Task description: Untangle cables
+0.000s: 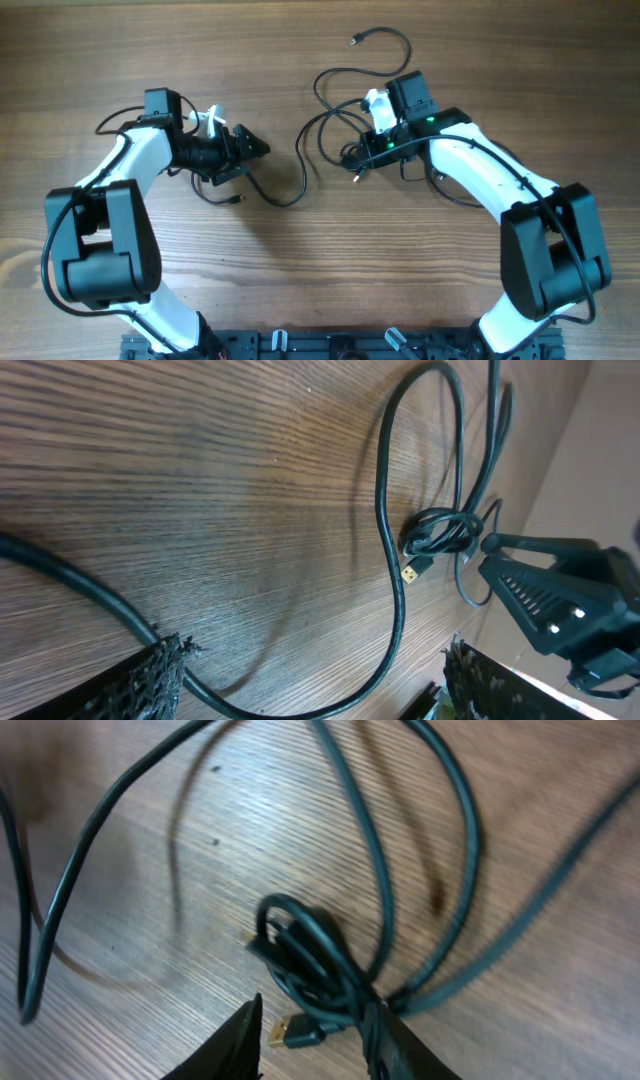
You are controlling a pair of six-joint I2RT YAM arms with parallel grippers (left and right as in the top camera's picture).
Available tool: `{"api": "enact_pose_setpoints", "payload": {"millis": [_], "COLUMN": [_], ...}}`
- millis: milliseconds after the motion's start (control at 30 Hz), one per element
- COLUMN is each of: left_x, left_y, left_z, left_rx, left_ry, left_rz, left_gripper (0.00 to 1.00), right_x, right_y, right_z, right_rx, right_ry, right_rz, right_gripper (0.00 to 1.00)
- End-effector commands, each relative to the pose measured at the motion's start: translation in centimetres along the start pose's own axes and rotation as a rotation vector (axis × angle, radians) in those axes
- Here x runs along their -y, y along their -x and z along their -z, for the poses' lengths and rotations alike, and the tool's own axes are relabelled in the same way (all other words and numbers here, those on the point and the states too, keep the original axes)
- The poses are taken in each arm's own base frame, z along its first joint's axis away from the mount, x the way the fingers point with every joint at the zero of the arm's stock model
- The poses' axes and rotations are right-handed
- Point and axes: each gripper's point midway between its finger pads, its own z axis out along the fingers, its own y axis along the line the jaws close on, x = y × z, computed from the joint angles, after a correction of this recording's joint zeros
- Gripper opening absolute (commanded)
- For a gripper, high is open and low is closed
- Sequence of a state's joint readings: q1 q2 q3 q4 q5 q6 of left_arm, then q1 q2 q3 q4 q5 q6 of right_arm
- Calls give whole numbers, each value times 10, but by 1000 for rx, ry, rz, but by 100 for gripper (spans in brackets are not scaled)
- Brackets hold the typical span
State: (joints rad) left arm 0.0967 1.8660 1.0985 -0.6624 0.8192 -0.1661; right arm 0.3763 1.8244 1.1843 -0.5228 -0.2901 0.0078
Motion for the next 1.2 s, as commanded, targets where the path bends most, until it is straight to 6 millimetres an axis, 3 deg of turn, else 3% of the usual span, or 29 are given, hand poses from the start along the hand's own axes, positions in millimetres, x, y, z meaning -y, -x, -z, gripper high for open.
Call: {"api": "enact_pose_setpoints", "payload": {"millis": [0, 333, 600, 700, 867, 967, 1167], "left_x": [6, 8, 7, 7, 7, 11, 21], "left_y": [-4, -6, -6, -6, -6, -7, -11], "left_z": [-3, -6, -6, -5, -6, -5, -5], "left_rx": [-3, -10, -9, -9, -10, -15, -38], "left_ry": [23, 30, 34, 33, 31, 11, -48], "left_rz": [-34, -42, -42, -42, -41, -41, -33], "left_gripper": [85, 86, 86, 86, 88, 88, 88], "right_x": [0, 14, 18, 18, 18, 18, 16], "right_y": [2, 0, -11, -10, -10, -11, -10], "right_z": [1, -3, -17, -17, -17, -17, -19], "right_rx": [6, -8, -53, -51, -49, -53, -41], "right_ry": [-39, -111, -109, -109, -109, -109, -90], "right_rz": [161, 158, 145, 145, 142, 141, 143], "right_gripper": [33, 31, 16, 14, 22, 33, 33]}}
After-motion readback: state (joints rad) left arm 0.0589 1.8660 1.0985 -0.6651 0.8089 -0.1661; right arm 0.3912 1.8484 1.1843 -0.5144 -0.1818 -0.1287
